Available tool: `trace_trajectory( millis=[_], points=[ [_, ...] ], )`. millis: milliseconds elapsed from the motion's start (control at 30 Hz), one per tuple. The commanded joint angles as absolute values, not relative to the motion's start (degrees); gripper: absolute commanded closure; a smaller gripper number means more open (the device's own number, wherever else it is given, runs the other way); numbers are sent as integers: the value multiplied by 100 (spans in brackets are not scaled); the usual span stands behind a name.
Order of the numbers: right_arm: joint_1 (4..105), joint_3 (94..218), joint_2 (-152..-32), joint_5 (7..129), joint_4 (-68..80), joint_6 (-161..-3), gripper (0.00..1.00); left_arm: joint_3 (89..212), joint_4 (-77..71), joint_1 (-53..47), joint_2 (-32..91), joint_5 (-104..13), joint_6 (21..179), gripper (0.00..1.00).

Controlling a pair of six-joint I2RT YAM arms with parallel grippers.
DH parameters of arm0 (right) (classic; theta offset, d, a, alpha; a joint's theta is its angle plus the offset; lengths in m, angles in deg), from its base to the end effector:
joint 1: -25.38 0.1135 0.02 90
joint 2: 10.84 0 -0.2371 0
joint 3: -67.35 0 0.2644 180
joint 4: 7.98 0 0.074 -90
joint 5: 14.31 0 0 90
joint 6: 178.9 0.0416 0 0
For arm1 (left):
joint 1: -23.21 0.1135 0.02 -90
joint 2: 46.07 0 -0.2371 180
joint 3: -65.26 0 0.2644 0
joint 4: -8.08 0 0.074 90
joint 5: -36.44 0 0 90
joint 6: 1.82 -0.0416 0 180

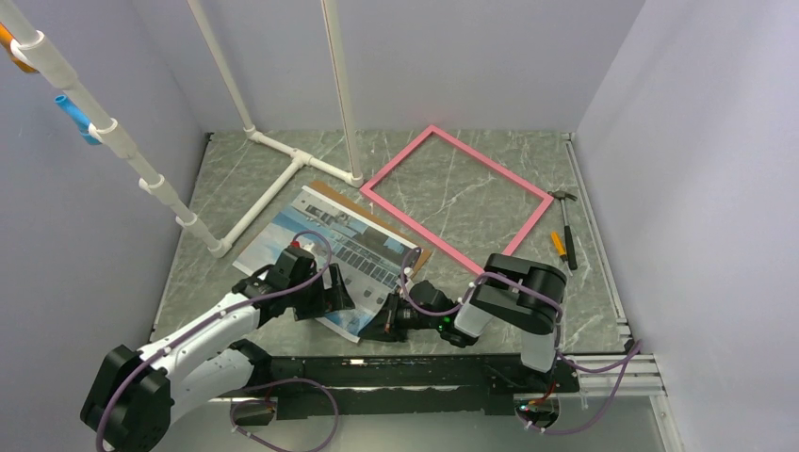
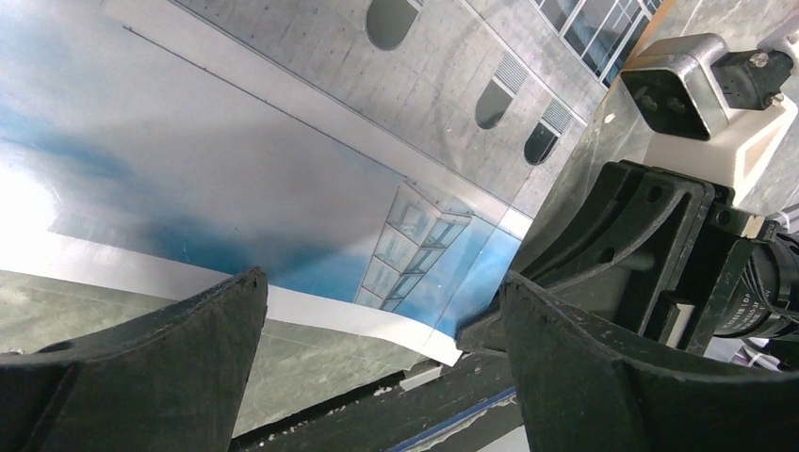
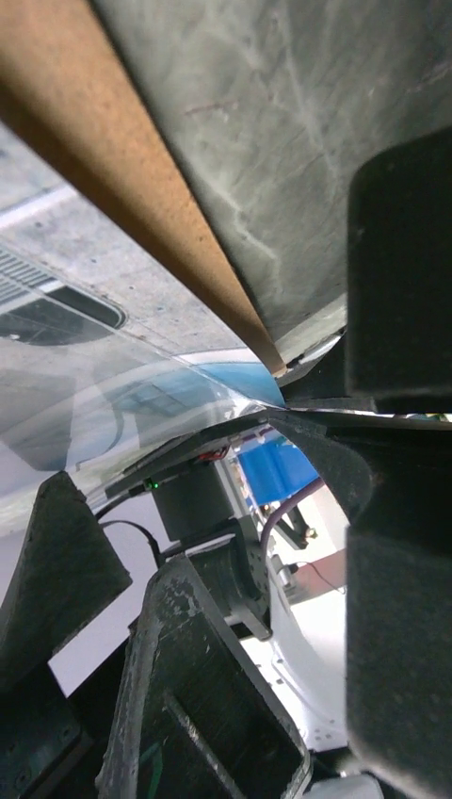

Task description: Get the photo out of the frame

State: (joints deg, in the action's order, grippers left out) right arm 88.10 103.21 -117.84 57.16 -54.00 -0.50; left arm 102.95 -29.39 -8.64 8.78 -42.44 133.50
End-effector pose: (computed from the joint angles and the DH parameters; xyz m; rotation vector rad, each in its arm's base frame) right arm 0.1154 0.2527 0.0419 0.3169 2.6109 1.7166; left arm 0.1679 -0.1137 0.1357 -0.2318 2.6726 -0.7372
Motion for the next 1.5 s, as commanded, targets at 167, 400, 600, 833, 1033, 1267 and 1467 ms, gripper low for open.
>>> trace_trajectory(
  millis=[167, 400, 600, 833, 1033, 1267, 1467],
  points=[
    [8787, 10339, -12095, 5876, -5752, 515, 87, 10318, -3217, -886, 700, -4199, 13380, 5],
    [8789, 10342, -12124, 5897, -5520, 527, 88, 10526, -3474, -885, 477, -4217, 13362, 4],
    [8790, 10364, -12070, 5930, -5204, 552, 83, 10621, -3621, -886, 315, -4279, 13340, 4],
    [8796, 10446, -12145, 6010, -5067, 693, 85, 10528, -3541, -886, 298, -4212, 13388, 4],
    [8796, 10519, -11958, 6196, -4557, 576, 100, 10694, -3777, -882, 180, -4331, 13315, 4],
    [8788, 10276, -11388, 6174, -4517, -47, 100, 10868, -4005, -886, 17, -4381, 13291, 4],
    [8804, 9983, -11117, 5946, -5070, -401, 100, 11175, -4140, -884, 37, -4457, 13233, 4]
  ],
)
